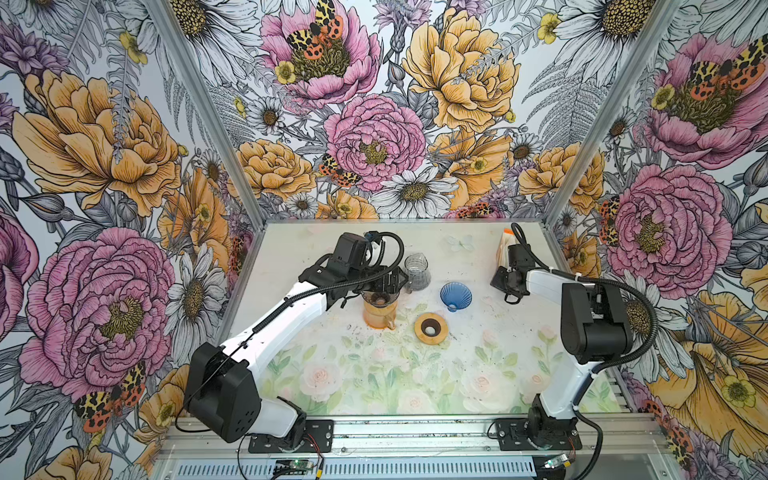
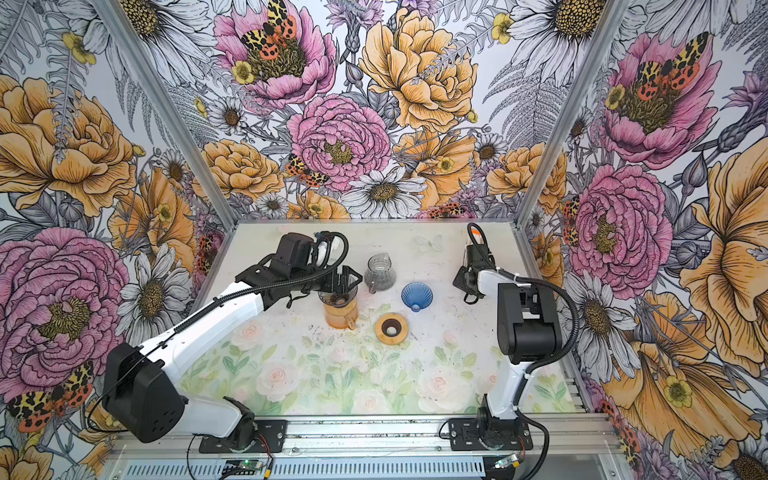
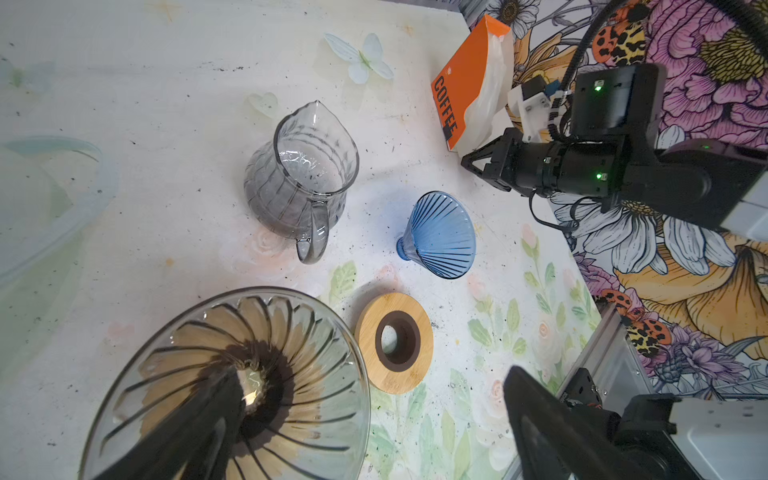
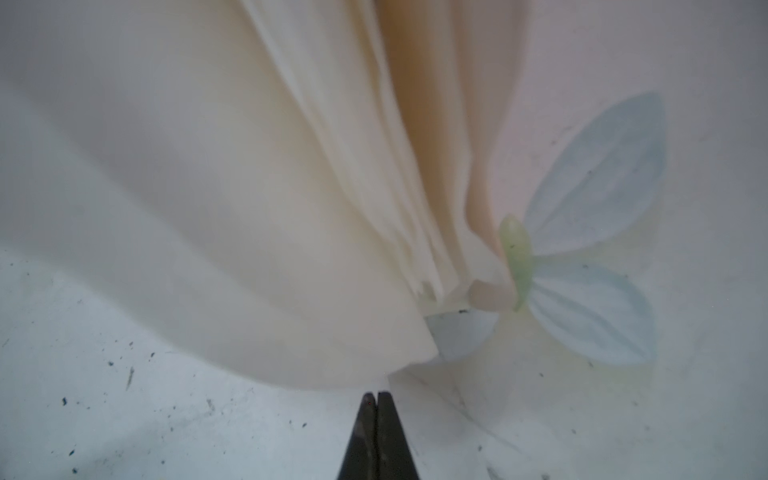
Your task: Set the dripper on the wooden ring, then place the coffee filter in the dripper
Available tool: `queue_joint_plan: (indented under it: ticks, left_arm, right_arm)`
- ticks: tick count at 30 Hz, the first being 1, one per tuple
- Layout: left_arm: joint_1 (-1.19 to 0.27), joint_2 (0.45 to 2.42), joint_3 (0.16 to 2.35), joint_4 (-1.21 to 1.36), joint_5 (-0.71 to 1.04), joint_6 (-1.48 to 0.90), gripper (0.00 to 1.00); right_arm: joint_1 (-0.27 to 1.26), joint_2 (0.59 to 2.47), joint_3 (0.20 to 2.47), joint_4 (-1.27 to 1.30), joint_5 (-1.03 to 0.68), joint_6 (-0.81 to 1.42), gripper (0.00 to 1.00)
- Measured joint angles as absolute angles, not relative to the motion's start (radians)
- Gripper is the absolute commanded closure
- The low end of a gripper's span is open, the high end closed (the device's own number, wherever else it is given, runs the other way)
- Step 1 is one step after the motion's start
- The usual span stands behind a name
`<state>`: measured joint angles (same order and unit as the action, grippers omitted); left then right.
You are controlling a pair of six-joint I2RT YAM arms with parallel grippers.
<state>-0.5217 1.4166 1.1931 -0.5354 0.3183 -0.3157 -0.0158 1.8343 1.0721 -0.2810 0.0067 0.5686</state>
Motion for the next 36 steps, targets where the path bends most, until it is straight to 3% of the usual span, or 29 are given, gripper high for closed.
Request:
queue_joint_plan:
  ticks: [3,7,16,36]
  left_arm:
    - [-0.522,1.417,1.193,-0.535,0.318,-0.316,0.01]
    - [-0.523,1.417,1.193,-0.535,0.318,-0.316,0.01]
    - [-0.526,1.417,1.193,-0.535,0.318,-0.316,0.01]
    - [-0.533,1.417,1.193,-0.535,0.318,-0.319,0.01]
  right_arm:
    - [-0.016,1.812,1.055,-0.297,-0.002,0.568,0.98]
    - [-0.016,1.756,1.039,-0.315,-0.02,0.559,0.84]
    - [-0.035,1.622,1.063,-0.35,-0.046,0.523,0.73]
    - [-0.07,1.759,1.25,-0.439,-0.061,0.45,0.84]
